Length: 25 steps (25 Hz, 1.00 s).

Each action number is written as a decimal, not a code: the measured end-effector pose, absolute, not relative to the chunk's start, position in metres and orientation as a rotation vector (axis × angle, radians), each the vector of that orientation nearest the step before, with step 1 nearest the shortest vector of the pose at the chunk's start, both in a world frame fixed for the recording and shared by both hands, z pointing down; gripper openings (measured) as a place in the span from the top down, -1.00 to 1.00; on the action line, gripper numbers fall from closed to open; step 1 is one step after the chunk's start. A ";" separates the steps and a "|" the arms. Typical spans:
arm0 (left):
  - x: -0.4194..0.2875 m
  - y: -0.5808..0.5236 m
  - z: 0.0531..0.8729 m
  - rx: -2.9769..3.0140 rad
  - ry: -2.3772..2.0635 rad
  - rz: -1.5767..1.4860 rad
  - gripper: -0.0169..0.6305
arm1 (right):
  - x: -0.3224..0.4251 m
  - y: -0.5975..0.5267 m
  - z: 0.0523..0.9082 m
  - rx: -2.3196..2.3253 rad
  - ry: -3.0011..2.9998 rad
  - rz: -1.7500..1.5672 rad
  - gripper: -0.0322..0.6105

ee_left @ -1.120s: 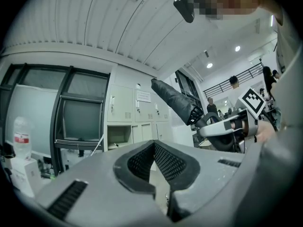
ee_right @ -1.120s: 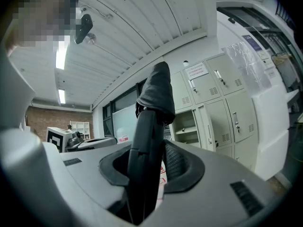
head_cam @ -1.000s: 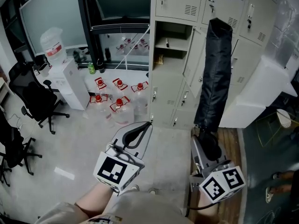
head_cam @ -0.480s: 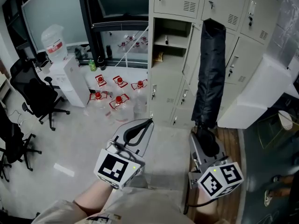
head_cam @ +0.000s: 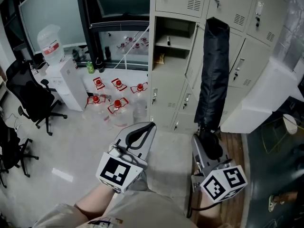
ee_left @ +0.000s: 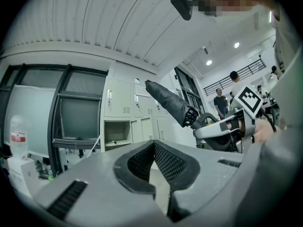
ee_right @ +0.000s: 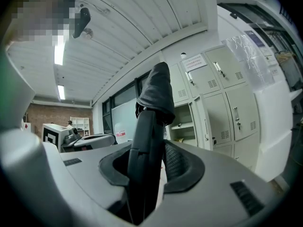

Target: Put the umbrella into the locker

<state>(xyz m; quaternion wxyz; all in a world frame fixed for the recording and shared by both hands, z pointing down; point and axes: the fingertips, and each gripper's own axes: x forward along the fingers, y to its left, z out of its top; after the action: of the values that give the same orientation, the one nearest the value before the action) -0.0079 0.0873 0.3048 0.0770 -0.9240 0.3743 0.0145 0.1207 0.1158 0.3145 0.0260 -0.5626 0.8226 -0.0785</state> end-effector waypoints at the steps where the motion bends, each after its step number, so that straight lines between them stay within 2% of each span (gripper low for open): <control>1: -0.009 0.081 0.305 -2.769 1.121 0.049 0.92 | 0.120 0.110 0.316 -1.742 2.545 -0.246 0.47; 12: -0.012 -0.010 0.312 -2.791 1.141 0.011 0.92 | 0.117 0.026 0.331 -1.766 2.564 -0.310 0.47; 25: -0.007 -0.109 0.344 -2.847 1.151 -0.058 0.92 | 0.120 -0.069 0.391 -1.830 2.593 -0.520 0.47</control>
<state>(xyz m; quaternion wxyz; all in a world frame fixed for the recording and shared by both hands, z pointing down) -0.0074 -0.1085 0.3445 0.0352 -0.9263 0.3747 -0.0188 0.1204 -0.0692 0.3912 -0.0374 -0.5687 0.8057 -0.1616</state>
